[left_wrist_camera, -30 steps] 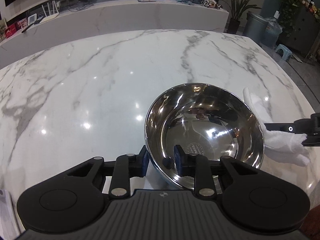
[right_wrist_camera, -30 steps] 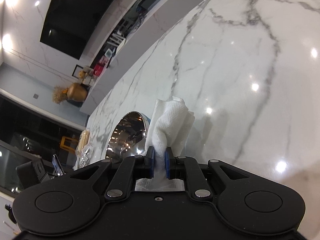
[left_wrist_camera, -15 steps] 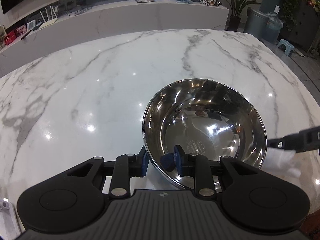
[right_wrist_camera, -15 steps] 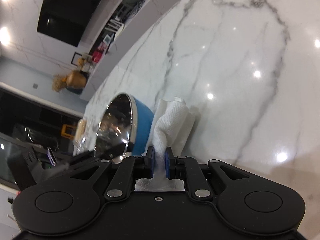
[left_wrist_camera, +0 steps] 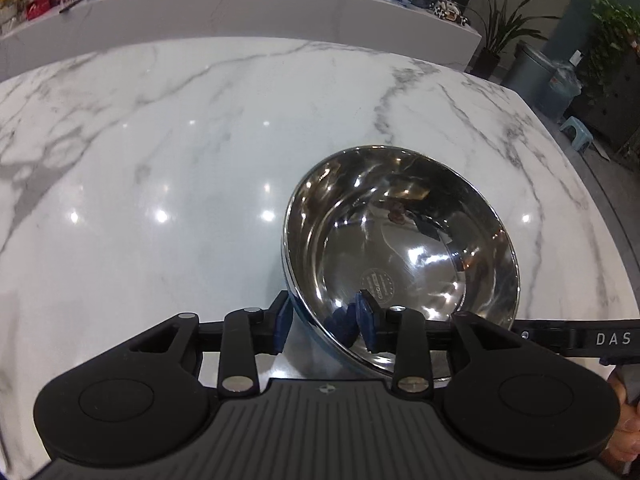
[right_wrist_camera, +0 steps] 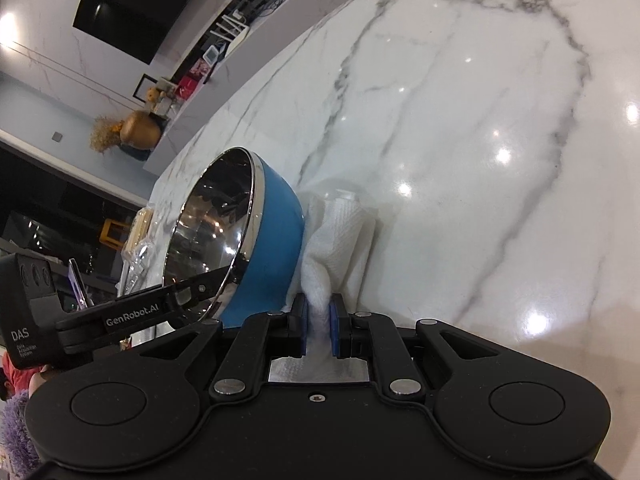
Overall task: Clean bowl
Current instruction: 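Tilt the bowl up with the left tool while the right tool brings the towel to its blue outside, then wipe the towel over the blue bowl exterior with the right tool while the left tool holds the bowl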
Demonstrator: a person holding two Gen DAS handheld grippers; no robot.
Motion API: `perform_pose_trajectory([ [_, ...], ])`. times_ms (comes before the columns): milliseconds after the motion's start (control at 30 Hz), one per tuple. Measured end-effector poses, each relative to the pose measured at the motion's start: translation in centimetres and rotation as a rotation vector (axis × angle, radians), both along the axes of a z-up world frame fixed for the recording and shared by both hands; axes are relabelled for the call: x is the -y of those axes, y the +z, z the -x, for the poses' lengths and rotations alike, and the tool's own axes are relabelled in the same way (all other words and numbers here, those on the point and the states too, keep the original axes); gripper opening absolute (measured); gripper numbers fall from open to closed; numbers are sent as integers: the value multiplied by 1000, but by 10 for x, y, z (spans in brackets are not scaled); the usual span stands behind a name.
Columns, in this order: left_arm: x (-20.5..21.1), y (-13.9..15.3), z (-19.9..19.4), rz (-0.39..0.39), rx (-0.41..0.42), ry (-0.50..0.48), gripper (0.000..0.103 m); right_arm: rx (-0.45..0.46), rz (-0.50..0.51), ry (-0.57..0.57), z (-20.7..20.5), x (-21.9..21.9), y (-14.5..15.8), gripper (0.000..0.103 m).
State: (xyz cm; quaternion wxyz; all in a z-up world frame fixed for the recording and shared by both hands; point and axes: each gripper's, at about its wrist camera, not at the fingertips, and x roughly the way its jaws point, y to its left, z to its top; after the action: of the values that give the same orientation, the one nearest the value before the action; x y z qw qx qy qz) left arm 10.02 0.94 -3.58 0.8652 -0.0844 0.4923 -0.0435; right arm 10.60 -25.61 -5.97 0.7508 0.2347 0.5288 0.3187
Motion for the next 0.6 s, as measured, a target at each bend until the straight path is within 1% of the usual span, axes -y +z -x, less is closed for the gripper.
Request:
perform_pose_trajectory([
  [100, 3, 0, 1, -21, 5, -5, 33, 4, 3, 1, -1, -2, 0, 11],
  [300, 9, 2, 3, -66, 26, -51, 33, 14, 13, 9, -1, -3, 0, 11],
  [400, 9, 3, 5, -74, 34, -68, 32, 20, 19, 13, -5, -8, -1, 11],
  [600, 6, 5, 4, -86, 46, -94, 25, 26, 13, 21, -5, -7, 2, 11],
])
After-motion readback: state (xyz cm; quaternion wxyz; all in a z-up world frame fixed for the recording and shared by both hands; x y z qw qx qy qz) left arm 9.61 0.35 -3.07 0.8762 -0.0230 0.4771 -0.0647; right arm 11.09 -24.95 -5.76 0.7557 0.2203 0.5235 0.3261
